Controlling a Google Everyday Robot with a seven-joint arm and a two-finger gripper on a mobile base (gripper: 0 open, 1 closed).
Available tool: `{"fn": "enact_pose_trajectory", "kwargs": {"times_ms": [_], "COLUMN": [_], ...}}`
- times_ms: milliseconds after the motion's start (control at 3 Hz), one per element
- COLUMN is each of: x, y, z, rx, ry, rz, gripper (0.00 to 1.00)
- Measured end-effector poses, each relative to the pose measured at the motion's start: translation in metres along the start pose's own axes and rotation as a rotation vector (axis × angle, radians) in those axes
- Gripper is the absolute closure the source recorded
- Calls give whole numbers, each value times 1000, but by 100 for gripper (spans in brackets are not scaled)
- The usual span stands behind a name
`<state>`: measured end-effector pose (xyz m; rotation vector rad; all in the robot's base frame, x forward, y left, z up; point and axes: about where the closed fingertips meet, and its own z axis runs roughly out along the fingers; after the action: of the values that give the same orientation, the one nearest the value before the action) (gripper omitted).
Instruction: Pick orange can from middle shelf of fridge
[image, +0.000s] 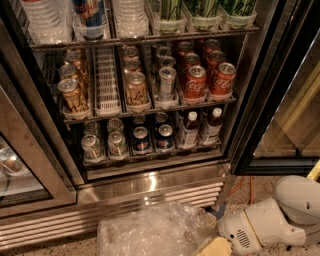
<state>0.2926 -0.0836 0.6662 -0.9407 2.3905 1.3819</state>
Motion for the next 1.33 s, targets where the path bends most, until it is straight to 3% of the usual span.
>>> {"fn": "enact_pose_trajectory", "kwargs": {"times_ms": [1000, 1333], "x": [8, -15], "y": [-3, 10], "z": [23, 33], "rx": [-48, 29], "ry": [33, 61], "rz": [28, -101], "gripper": [0, 0]}}
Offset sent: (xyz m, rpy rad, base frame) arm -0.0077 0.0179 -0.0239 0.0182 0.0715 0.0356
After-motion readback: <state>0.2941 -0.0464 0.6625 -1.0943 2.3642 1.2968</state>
